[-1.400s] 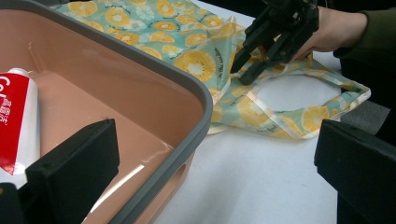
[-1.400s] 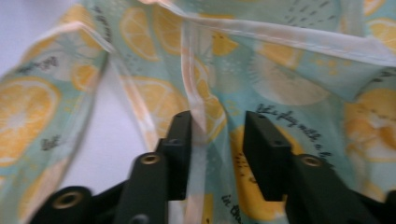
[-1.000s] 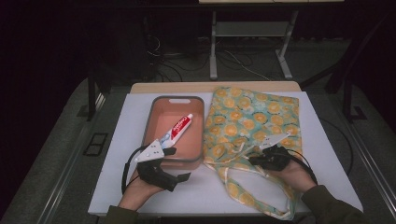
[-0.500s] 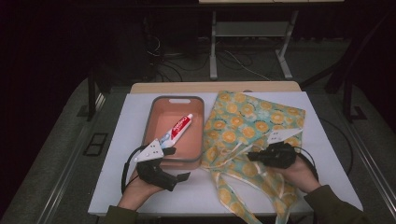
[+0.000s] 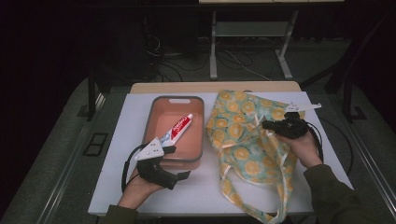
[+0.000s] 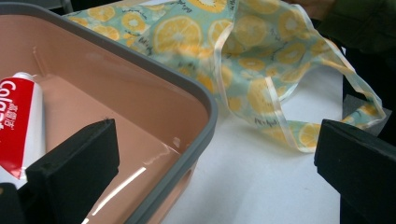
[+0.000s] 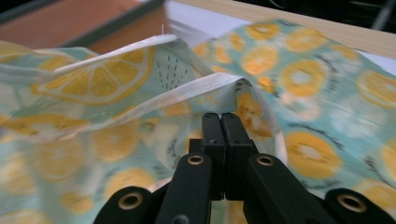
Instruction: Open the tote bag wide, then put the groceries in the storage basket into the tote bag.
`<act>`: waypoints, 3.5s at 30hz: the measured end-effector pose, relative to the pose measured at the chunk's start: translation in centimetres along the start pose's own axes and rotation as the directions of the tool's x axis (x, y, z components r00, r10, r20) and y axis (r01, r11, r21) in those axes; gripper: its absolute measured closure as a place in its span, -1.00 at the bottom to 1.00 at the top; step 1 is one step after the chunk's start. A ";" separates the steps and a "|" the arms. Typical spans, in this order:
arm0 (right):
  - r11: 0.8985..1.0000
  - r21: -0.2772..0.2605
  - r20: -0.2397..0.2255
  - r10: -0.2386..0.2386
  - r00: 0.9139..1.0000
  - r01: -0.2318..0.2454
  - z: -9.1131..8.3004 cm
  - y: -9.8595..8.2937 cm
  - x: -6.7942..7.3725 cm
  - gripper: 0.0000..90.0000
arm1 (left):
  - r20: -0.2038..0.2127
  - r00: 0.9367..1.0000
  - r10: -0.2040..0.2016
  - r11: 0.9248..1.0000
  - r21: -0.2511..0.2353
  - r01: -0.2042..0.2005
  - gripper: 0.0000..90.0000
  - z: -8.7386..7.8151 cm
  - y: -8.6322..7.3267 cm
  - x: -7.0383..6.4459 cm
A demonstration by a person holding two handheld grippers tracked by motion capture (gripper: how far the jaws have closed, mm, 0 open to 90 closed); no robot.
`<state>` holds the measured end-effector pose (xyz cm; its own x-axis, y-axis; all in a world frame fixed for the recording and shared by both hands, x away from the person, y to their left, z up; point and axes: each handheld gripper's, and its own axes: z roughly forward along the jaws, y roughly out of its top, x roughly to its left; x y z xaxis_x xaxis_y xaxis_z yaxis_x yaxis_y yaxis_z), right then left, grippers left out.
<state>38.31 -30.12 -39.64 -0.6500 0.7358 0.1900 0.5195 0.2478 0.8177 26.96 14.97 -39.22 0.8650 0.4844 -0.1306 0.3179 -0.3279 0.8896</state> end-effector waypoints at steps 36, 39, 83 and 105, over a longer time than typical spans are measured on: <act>0.999 0.025 0.024 -0.026 0.999 0.025 0.3 -0.5 0.0 0.98 | -0.072 0.997 0.016 0.999 0.038 -0.013 -1.00 2.4 5.8 5.9; 0.999 0.025 0.026 -0.027 0.999 0.026 0.3 -0.5 -0.1 0.98 | -0.085 0.996 0.017 1.000 0.022 -0.015 -1.00 2.6 6.3 6.5; 0.999 0.012 0.020 -0.038 0.999 0.038 0.1 -0.6 -0.1 0.98 | -0.291 0.949 -0.121 0.911 0.347 0.223 -0.82 9.4 4.0 12.9; 0.999 0.015 0.019 -0.041 0.999 0.041 0.2 -0.6 -0.1 0.98 | -0.266 0.964 -0.032 0.844 0.509 0.169 0.03 10.4 3.4 11.7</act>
<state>38.15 -30.20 -40.29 -0.6601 0.7370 0.1454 0.5003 0.2870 0.8169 42.19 11.14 -42.30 0.7202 0.6927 -0.0383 0.6118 -0.6081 0.5059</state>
